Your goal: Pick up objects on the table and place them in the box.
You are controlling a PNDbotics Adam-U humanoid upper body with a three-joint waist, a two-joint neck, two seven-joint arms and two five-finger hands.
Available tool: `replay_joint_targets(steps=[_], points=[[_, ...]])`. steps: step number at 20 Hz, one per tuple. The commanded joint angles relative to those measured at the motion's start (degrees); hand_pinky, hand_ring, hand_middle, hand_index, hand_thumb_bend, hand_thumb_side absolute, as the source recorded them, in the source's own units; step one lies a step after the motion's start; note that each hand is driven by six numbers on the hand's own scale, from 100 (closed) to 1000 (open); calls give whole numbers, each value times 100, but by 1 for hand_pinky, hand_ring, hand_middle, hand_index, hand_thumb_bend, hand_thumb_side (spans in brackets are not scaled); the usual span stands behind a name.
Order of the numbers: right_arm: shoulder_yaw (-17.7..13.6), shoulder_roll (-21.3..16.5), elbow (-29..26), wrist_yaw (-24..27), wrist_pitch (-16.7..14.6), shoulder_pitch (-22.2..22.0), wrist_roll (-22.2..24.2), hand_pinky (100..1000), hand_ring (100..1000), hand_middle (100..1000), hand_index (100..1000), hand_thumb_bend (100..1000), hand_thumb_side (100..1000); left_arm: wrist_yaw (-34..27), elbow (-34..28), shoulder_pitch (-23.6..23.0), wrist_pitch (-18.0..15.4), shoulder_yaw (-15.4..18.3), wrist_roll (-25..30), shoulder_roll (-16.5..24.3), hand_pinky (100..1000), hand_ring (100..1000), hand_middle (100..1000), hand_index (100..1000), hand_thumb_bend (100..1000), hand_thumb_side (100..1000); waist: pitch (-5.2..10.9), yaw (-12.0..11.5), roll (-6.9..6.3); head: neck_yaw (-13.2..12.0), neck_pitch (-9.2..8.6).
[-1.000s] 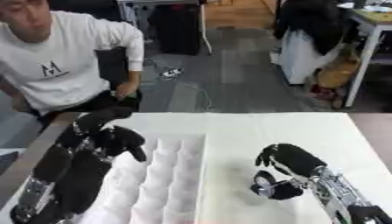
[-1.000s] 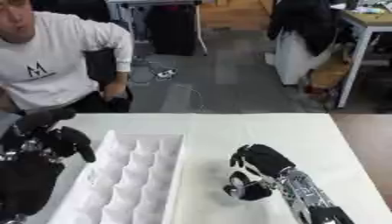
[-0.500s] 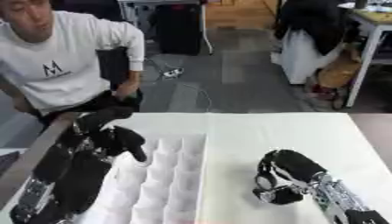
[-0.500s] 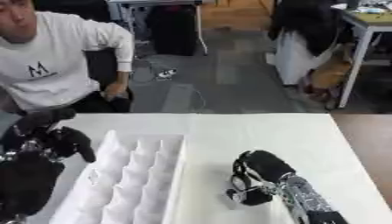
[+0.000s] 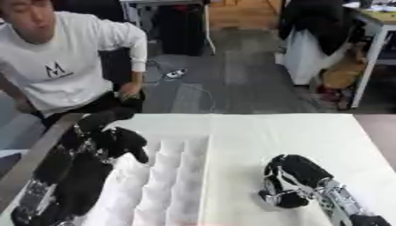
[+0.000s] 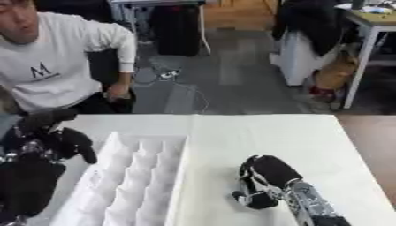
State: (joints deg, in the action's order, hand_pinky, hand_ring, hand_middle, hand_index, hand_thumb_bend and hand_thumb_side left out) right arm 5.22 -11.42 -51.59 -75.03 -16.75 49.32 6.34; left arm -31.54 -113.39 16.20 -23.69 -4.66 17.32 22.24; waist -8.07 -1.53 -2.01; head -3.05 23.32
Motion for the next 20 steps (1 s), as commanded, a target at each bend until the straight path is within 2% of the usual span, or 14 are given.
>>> replay_joint_targets(steps=[1, 4, 9, 12, 16, 17, 18, 19, 20], points=[[-76, -31, -54, 64, 73, 112, -101, 619, 457, 510, 716, 377, 533, 16, -120, 38, -1, 13, 8, 97, 565, 658, 836, 878, 251, 724, 75, 1, -4, -28, -40], [-90, -54, -62, 105, 202, 91, -150, 568, 439, 503, 730, 383, 573, 18, -120, 38, -2, 13, 9, 97, 565, 658, 836, 878, 251, 724, 79, 7, -4, -29, -40], [-116, -94, -53, 13, 611, 41, -108, 495, 410, 473, 739, 394, 641, 24, -120, 37, -6, 14, 12, 100, 565, 659, 836, 878, 252, 724, 84, 15, -8, -32, -36], [-104, -106, -18, -94, 831, 28, -7, 503, 415, 475, 739, 389, 663, 31, -120, 34, -5, 13, 15, 100, 565, 659, 836, 878, 251, 725, 86, 16, -8, -34, -33], [-86, -117, -14, -196, 963, 24, 105, 457, 385, 408, 642, 390, 698, 34, -120, 35, -6, 14, 15, 102, 565, 659, 836, 878, 252, 724, 87, 19, -5, -42, -28], [-80, -115, -21, -207, 976, 24, 119, 406, 359, 368, 591, 384, 686, 35, -120, 36, -5, 13, 16, 102, 565, 659, 836, 878, 252, 725, 87, 19, -4, -42, -25], [-76, -114, -32, -210, 983, 24, 119, 297, 311, 318, 527, 374, 653, 35, -120, 36, -4, 12, 16, 101, 565, 658, 836, 877, 252, 725, 87, 19, -3, -43, -24], [-85, -108, -63, -182, 994, 23, 54, 132, 232, 248, 442, 370, 604, 36, -120, 35, -4, 12, 17, 100, 564, 658, 836, 877, 252, 725, 86, 19, -3, -44, -24], [-87, -105, -86, -128, 998, 14, -53, 365, 341, 347, 561, 380, 675, 37, -120, 35, -3, 12, 16, 99, 565, 659, 836, 878, 252, 725, 85, 19, -2, -46, -25]])
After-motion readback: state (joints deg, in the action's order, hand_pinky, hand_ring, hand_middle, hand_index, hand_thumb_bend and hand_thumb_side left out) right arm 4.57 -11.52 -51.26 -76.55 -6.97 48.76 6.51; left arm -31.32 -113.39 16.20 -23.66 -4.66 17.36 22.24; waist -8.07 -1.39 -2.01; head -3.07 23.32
